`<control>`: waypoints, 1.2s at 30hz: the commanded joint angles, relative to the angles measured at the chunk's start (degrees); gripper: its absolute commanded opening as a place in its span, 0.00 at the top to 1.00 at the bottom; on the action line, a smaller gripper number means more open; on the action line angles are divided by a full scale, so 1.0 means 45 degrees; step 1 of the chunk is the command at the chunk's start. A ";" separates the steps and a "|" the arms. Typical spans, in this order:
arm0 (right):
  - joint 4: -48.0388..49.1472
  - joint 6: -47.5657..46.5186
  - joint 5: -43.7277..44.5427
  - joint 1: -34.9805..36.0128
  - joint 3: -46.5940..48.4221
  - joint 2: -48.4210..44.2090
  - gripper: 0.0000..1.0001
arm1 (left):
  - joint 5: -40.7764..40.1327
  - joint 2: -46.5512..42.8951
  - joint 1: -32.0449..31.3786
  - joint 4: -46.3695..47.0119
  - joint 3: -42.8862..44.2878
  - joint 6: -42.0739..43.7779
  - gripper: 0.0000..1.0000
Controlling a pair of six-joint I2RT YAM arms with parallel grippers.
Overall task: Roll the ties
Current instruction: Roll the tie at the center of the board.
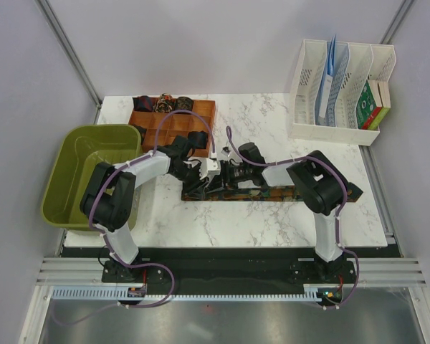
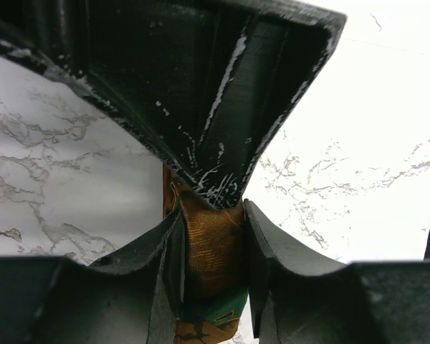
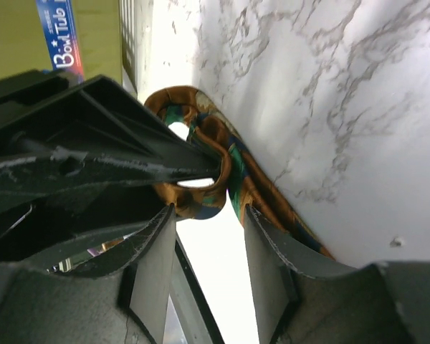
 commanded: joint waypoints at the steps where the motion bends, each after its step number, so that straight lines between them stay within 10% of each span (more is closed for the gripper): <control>1: 0.0888 0.0621 0.0109 0.0183 0.0569 0.0218 0.50 | 0.0548 0.0146 -0.0095 0.0381 0.0355 -0.0348 0.58; 5: 0.0967 0.0759 0.0069 0.0281 0.0726 0.0393 0.53 | 0.0547 0.0225 -0.0115 0.0420 0.0413 -0.0368 0.58; 15: -0.1490 -0.0958 0.0400 0.0203 0.1155 0.0628 1.00 | -0.0370 -0.1160 0.0585 0.0401 -0.0347 -0.0310 0.33; 29: -0.3016 -0.2170 0.1006 0.0105 0.1527 0.0843 1.00 | -0.1855 -0.2023 0.1467 0.0927 -0.2185 0.1643 0.25; 36: -0.3290 -0.2425 0.1241 0.0085 0.1624 0.0921 1.00 | -0.1857 -0.2313 0.1448 0.0695 -0.1970 0.2111 0.45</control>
